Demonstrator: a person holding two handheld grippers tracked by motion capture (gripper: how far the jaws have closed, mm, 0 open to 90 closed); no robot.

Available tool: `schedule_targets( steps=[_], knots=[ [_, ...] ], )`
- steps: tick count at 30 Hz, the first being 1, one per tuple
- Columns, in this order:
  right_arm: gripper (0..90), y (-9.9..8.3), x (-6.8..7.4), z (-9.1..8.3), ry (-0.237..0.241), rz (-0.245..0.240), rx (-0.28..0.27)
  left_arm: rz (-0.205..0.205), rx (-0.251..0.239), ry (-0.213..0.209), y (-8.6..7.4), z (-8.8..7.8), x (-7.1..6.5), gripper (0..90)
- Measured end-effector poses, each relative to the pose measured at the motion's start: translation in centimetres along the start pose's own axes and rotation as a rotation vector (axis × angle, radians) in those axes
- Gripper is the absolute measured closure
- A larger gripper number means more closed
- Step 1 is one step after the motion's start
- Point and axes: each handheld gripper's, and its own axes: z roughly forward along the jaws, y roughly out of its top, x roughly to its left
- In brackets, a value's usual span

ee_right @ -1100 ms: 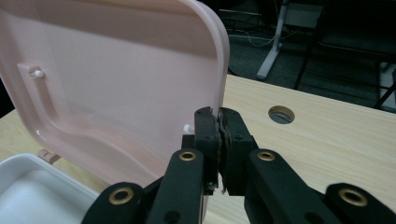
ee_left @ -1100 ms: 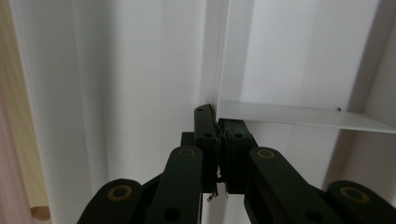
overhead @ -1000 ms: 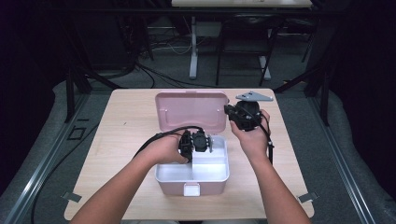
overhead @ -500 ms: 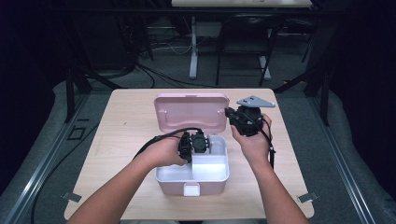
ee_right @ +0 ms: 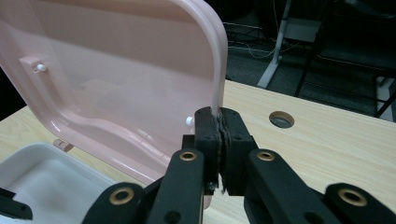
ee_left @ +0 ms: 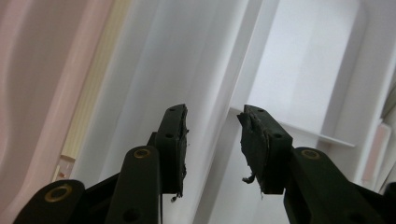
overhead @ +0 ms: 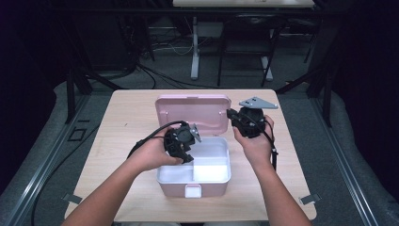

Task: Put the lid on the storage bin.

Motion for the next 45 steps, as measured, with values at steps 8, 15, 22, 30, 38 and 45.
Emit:
schedule_targets(
  steps=[8, 15, 22, 30, 38, 45],
  knots=[
    [87.4, 0.0, 0.1, -0.1, -0.004, -0.002, 0.001, -0.078, -0.119, 0.04, -2.3, -1.4, 0.8, 60.2],
    [87.4, -0.1, 0.1, -0.2, -0.001, -0.005, -0.003, -0.172, -0.25, 0.094, -4.9, -3.3, 1.7, 64.1],
    [87.5, -0.2, 0.3, -0.4, -0.004, -0.01, 0.0, -0.259, -0.333, 0.133, -7.0, -4.5, 2.2, 67.2],
    [87.5, -0.3, 0.3, -0.6, 0.0, -0.013, -0.001, -0.301, -0.413, 0.217, -8.5, -5.9, 2.9, 68.1],
    [87.5, -0.5, 0.5, -0.9, -0.002, -0.017, -0.006, -0.382, -0.511, 0.275, -9.7, -7.3, 3.8, 67.3],
    [87.5, -0.6, 0.5, -1.1, 0.002, -0.02, -0.008, -0.423, -0.561, 0.307, -9.8, -7.6, 4.6, 66.2]
  ],
)
